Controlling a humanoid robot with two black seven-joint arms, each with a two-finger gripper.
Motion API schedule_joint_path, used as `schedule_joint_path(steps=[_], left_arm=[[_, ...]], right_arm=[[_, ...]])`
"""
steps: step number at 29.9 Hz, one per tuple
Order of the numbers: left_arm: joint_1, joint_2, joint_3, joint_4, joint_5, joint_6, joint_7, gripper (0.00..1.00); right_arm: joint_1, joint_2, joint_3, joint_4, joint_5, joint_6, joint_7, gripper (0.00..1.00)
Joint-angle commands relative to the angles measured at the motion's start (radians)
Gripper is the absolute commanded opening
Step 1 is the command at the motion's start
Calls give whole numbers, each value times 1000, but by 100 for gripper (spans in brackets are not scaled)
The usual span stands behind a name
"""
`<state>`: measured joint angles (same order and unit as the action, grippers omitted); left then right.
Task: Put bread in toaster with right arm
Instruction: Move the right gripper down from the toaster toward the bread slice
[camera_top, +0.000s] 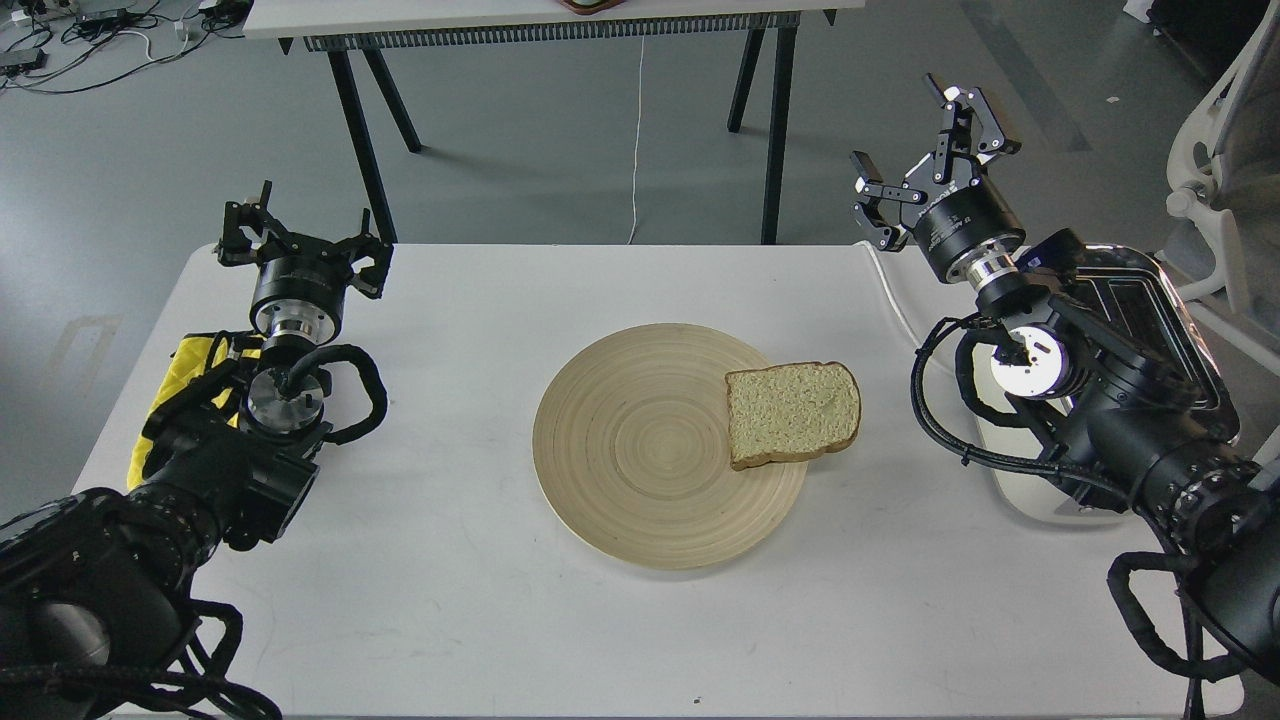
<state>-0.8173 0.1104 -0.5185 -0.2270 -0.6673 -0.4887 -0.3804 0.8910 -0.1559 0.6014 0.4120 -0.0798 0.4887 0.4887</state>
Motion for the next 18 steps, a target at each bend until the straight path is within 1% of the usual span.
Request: schedule_joint_path(steps=[1,6,12,16,18], left_arm=[[0,0,0,0,0,0,2,100],[0,0,0,0,0,0,0,100],[1,0,0,0,0,0,0,100],[0,0,0,0,0,0,0,100],[0,0,0,0,0,0,0,100]], right_arm=[[-1,1,0,1,0,0,0,99],[5,19,-2,1,0,0,0,99],[31,10,-31,-1,-8,0,0,99],[106,6,-141,-10,-18,0,0,99],[158,6,-246,-12,-58,-51,0,99]])
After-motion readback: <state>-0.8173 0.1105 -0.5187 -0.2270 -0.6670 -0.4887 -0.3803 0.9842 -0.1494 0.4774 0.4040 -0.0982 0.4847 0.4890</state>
